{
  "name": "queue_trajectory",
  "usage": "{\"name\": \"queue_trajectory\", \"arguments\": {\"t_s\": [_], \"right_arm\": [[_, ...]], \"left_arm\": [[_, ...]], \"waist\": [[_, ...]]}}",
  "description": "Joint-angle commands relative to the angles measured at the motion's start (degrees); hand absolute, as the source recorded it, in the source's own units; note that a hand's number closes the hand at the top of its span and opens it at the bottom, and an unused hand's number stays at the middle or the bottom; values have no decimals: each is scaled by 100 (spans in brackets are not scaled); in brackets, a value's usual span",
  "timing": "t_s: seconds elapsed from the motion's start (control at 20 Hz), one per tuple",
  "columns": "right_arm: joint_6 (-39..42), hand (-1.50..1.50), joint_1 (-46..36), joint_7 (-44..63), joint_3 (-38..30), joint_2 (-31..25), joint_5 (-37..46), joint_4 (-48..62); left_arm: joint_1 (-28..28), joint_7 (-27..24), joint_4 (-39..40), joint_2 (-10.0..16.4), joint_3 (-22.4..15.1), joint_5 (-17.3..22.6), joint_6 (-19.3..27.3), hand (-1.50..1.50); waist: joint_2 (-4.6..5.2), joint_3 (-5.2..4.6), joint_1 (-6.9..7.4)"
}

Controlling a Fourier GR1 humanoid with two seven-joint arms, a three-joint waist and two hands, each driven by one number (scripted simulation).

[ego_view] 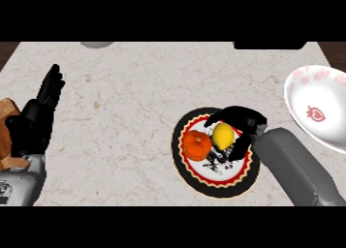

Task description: Pick the lemon from the plate and place it in the bowl

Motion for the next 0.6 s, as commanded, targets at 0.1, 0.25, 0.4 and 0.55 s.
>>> {"name": "queue_trajectory", "arguments": {"t_s": [0.1, 0.25, 0.4, 0.55], "right_arm": [[-359, 150, -176, -315, -144, 373, 516, 263], [-630, 150, 130, -742, -76, 372, 733, 423], [-359, 150, 179, -614, -271, 425, 701, 104], [-858, 150, 772, 393, -109, 1015, 813, -589]], "left_arm": [[-142, -153, 323, -75, 207, -116, -216, 0], [-150, 101, -16, -151, 185, -176, -195, 0], [67, -11, -29, -139, 338, -106, -363, 0], [-40, -52, 152, -299, 281, -204, -165, 0]], "waist": [[12, 7, -17], [9, 8, -17], [4, 6, -20], [-18, 4, -100]]}}
